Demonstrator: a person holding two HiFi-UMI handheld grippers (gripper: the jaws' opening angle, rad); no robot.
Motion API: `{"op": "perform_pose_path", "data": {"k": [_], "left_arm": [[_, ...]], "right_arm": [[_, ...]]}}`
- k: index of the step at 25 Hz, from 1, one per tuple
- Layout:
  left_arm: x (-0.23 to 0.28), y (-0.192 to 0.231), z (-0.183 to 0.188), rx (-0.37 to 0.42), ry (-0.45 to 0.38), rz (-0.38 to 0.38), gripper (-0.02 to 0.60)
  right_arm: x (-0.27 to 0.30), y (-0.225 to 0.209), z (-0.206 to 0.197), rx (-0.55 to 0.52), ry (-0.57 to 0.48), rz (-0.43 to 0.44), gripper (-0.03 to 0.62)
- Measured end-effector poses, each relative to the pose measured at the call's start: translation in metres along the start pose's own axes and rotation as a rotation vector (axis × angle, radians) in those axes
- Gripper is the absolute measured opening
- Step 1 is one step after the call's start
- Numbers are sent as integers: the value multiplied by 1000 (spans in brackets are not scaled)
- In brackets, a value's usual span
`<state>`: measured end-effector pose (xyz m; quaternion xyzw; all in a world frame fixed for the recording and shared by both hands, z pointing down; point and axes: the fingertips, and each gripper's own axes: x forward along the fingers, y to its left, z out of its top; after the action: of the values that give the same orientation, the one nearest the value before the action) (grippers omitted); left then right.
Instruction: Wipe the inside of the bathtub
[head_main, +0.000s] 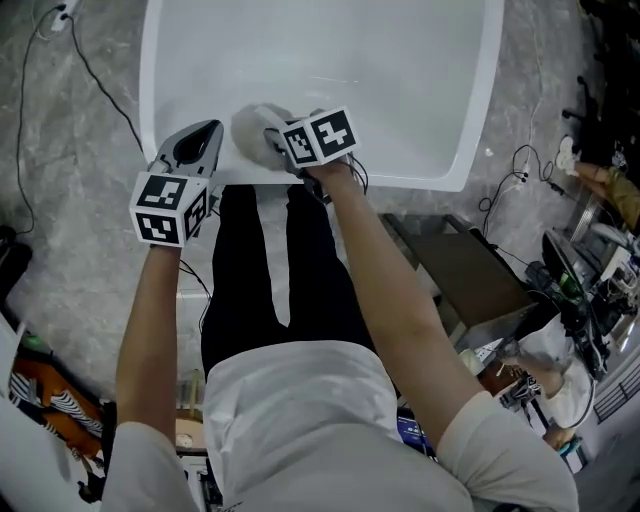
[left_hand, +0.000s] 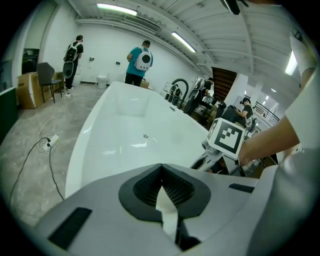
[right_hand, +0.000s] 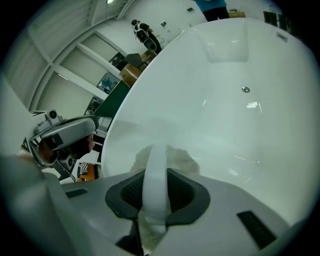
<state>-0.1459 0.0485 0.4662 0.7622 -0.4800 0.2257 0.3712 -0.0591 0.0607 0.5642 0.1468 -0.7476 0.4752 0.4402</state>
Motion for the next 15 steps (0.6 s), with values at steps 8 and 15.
{"op": "perform_pose_path", "data": {"k": [8,15], "left_arm": [[-22,39,-4,-19,-6,28,5],[-33,57,-3,-20,-13,36,5]], "right_arm": [[36,49,23,-31,3,44,94],[53,78,34,-40,-6,72,94]]}}
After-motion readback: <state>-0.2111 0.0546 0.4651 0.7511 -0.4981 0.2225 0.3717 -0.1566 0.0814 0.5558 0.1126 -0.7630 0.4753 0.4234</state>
